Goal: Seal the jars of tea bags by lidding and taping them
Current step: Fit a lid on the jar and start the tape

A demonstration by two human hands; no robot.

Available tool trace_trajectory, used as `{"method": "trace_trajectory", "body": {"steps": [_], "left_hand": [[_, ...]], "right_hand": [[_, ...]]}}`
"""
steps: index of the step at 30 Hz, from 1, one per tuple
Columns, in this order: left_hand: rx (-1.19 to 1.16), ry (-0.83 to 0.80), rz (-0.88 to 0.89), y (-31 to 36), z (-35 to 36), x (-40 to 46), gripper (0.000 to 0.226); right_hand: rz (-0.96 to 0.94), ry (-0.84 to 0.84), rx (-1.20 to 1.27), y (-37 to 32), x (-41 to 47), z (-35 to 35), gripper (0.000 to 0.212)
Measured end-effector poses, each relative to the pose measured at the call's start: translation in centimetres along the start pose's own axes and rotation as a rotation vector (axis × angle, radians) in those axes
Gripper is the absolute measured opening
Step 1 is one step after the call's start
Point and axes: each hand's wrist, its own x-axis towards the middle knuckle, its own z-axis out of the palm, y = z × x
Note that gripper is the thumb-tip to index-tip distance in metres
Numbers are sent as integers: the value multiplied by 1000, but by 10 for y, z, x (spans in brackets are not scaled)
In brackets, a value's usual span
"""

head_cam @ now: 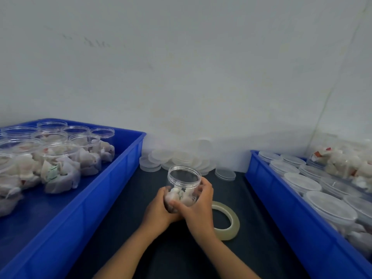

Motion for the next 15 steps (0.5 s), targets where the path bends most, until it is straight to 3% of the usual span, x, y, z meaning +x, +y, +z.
{"method": "trace_trajectory", "body": {"steps": [3, 5, 6, 9, 15], "left_hand": [[-58, 91, -15, 3, 6, 7, 69], [-92, 127, -12, 2, 8, 9, 69], [-102, 140, -4, 1, 9, 9, 69], [-130, 174, 13, 1, 10, 10, 74], [-187, 209, 17, -8, 11, 16, 78]], "right_hand": [[3, 5, 64, 2, 7, -6, 47], [17, 158, 86, 8, 17, -16, 16], [40, 268, 77, 13, 26, -25, 9], [186, 467, -24, 28, 64, -59, 9], [467, 380, -360, 68, 125, -90, 48]]}}
